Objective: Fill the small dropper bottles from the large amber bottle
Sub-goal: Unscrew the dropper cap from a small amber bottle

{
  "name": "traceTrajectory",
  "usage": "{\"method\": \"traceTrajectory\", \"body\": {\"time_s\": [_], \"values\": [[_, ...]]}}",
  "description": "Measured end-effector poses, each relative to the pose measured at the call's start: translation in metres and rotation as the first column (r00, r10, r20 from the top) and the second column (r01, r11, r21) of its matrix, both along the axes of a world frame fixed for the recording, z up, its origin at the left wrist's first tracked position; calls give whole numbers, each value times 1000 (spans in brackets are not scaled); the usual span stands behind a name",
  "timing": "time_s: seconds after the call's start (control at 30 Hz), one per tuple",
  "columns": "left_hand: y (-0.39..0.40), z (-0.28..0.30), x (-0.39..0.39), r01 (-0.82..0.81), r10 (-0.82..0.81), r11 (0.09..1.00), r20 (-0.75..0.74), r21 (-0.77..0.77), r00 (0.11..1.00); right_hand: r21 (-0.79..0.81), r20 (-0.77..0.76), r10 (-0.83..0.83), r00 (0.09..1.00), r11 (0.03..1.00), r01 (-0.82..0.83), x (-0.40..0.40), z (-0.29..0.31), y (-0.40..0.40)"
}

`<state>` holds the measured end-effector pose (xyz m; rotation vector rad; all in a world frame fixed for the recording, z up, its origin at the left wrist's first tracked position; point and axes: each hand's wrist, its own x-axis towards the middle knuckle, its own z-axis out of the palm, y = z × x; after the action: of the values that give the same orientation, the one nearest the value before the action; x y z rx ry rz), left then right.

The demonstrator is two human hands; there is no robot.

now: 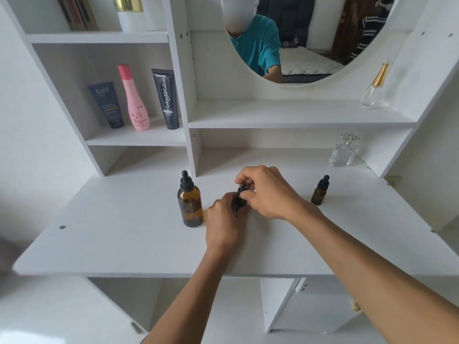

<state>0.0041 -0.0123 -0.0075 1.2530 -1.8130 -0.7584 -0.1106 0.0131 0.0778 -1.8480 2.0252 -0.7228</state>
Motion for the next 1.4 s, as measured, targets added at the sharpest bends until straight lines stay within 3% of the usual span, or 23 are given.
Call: {"method": "traceTrajectory", "body": {"time_s": [0.63, 0.83, 0.93, 1.4], "values": [[4, -1, 1, -10, 10, 1000, 14, -2, 1000, 62, -129, 16, 992, 998, -8, 4, 3, -4], [3, -2, 2, -27, 28, 1000, 34, -10, 999, -127, -50, 20, 999, 992, -26, -3, 29, 2], [4, -2, 2, -43, 43, 999, 3, 1, 999, -240, -14, -48, 999, 970, 43, -13, 35, 16], [4, 0, 0, -68, 67, 998, 56, 4, 996, -296, 101, -290, 952, 905, 307, -28, -80, 45]]}}
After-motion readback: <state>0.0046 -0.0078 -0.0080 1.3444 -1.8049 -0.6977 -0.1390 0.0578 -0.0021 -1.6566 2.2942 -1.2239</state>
